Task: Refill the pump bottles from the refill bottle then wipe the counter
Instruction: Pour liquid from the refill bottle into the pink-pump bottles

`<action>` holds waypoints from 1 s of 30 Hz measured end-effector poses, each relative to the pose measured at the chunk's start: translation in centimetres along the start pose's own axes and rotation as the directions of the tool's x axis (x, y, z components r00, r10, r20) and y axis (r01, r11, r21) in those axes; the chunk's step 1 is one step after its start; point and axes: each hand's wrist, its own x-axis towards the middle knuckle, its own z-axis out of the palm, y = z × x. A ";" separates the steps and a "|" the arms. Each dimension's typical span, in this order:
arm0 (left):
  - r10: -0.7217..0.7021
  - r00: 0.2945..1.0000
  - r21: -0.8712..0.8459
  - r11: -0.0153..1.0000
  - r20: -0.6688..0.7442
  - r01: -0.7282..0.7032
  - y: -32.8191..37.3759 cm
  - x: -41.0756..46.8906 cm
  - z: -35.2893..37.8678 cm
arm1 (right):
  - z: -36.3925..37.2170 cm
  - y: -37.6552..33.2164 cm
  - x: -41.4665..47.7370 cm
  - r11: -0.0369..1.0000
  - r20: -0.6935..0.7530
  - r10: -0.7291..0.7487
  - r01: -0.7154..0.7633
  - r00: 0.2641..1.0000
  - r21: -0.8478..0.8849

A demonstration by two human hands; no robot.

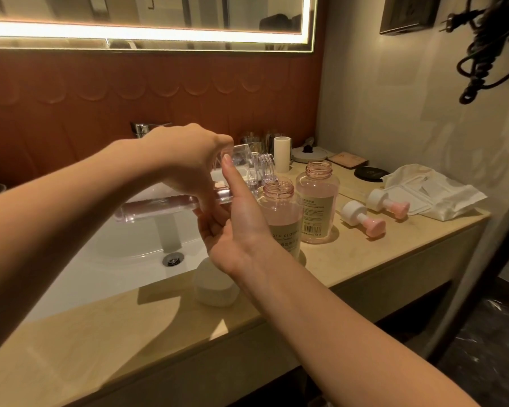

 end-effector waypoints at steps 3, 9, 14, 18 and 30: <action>0.001 1.000 0.018 1.000 0.003 -0.002 0.0 0.0 0.0 | 0.0 0.0 0.1 1.000 0.003 -0.005 0.005 1.000 -0.008; -0.013 1.000 0.029 1.000 0.005 0.013 0.0 -0.1 -0.2 | 0.1 -0.1 0.0 1.000 0.004 -0.006 0.006 1.000 -0.002; -0.008 1.000 0.031 0.999 0.012 0.007 0.0 0.0 -0.2 | 0.1 -0.1 -0.1 1.000 0.004 0.006 -0.006 1.000 -0.009; 0.004 1.000 0.039 0.999 0.018 -0.005 -0.1 0.2 -0.1 | 0.1 -0.1 -0.1 1.000 0.000 0.011 -0.011 1.000 -0.010; -0.008 1.000 0.054 0.999 0.020 0.007 0.1 0.2 -0.3 | 0.2 -0.2 -0.2 1.000 -0.001 0.009 -0.009 1.000 -0.002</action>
